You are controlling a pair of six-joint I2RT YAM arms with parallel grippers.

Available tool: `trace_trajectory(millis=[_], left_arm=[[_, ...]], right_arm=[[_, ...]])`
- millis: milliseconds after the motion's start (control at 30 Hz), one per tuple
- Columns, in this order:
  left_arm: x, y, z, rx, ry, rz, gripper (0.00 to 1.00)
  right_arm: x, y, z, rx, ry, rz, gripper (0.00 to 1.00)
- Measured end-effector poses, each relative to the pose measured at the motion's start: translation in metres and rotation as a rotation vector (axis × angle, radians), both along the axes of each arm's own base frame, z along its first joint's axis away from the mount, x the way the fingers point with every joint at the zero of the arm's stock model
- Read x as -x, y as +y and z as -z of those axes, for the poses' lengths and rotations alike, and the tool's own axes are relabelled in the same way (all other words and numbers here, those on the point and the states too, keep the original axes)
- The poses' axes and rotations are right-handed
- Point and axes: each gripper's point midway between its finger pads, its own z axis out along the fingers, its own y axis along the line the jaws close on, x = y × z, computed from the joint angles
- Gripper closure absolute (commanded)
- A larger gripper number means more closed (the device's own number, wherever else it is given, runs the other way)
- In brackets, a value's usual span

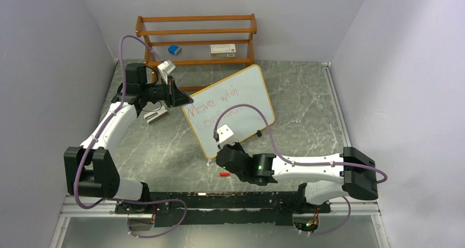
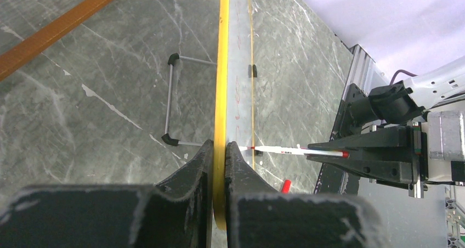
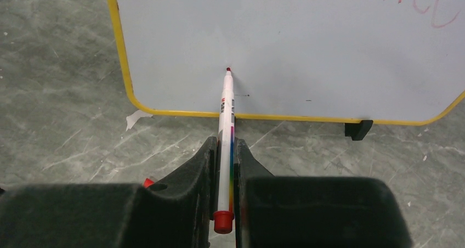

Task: Write a sentence on the whiteboard

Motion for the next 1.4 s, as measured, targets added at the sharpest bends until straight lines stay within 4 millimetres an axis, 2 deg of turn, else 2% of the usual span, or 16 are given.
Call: trace_trajectory(millis=[600,1033,1400], left_arm=[[0.000,0.000,0.000,0.000,0.000,0.000,0.95],[0.000,0.000,0.000,0.000,0.000,0.000,0.95],[0.000,0.000,0.000,-0.001,-0.001,-0.001,0.95]], right_arm=[[0.001,0.000,0.001,0.004,0.004,-0.003,1.00],[-0.009,0.010,-0.017,-0.016,-0.058,-0.006,1.00],[-0.011,0.011,-0.018,-0.012,-0.061,-0.006,1.00]])
